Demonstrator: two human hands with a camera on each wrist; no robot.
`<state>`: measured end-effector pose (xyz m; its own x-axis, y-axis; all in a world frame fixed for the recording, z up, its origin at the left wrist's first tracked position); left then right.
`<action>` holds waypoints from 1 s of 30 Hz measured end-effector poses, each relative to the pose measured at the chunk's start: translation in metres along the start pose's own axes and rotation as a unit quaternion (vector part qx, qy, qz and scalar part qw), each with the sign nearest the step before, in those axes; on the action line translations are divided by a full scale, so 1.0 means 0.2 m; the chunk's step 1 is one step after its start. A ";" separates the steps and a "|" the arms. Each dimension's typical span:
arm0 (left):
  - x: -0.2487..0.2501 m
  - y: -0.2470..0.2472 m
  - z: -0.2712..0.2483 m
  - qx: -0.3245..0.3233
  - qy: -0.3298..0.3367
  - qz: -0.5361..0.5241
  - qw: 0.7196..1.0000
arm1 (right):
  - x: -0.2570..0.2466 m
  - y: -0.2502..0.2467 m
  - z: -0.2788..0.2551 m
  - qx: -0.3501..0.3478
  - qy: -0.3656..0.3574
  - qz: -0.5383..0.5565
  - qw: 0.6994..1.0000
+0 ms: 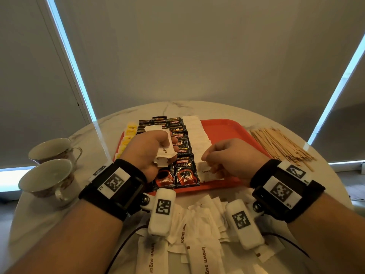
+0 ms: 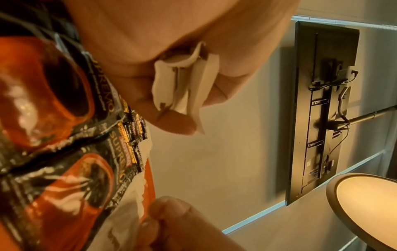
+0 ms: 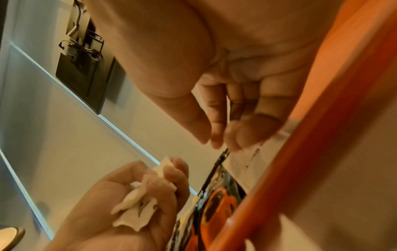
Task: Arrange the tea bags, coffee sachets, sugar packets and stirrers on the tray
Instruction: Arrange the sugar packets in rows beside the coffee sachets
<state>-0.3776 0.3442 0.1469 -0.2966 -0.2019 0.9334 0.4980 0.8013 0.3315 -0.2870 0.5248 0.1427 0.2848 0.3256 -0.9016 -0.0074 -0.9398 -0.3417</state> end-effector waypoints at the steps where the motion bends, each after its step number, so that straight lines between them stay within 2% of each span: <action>1: 0.00 0.01 0.00 -0.010 -0.006 -0.005 1.000 | 0.01 0.02 0.01 -0.020 0.011 0.012 1.000; 5: -0.01 0.05 -0.01 -0.054 -0.013 -0.047 0.997 | 0.02 0.05 0.02 -0.057 0.036 0.056 0.996; 9: 0.02 0.09 0.01 -0.087 0.047 -0.080 0.992 | -0.08 0.05 0.03 -0.061 -0.032 0.076 0.995; 12: 0.04 0.06 0.02 -0.074 0.103 -0.077 0.989 | -0.17 0.09 0.07 -0.079 -0.068 0.107 0.989; 16: 0.06 0.02 0.03 -0.055 0.123 -0.081 0.987 | -0.21 0.14 0.13 -0.060 -0.093 0.064 0.992; 23: 0.05 0.00 0.03 -0.044 0.104 -0.023 0.993 | -0.16 0.10 0.17 -0.007 -0.135 0.239 0.961; 26: 0.05 0.01 0.03 -0.051 0.109 -0.018 0.993 | -0.15 0.10 0.16 0.000 -0.142 0.247 0.958; 30: 0.06 0.00 0.02 -0.034 0.117 0.009 0.993 | -0.18 0.13 0.14 -0.048 -0.160 0.201 0.965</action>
<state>-0.3843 0.3442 0.1581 -0.0943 -0.3196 0.9428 0.5578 0.7675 0.3160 -0.3238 0.4911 0.1594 -0.0331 -0.0672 -0.9972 0.0381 -0.9971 0.0659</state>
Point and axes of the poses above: each hand's wrist, its own z-axis towards the middle knuckle, its own y-axis out of the palm, x = y × z, the point moved 7 cm from there along z, towards the middle knuckle, and after that the axes turned 15 degrees about -x, right-handed, at the moved point
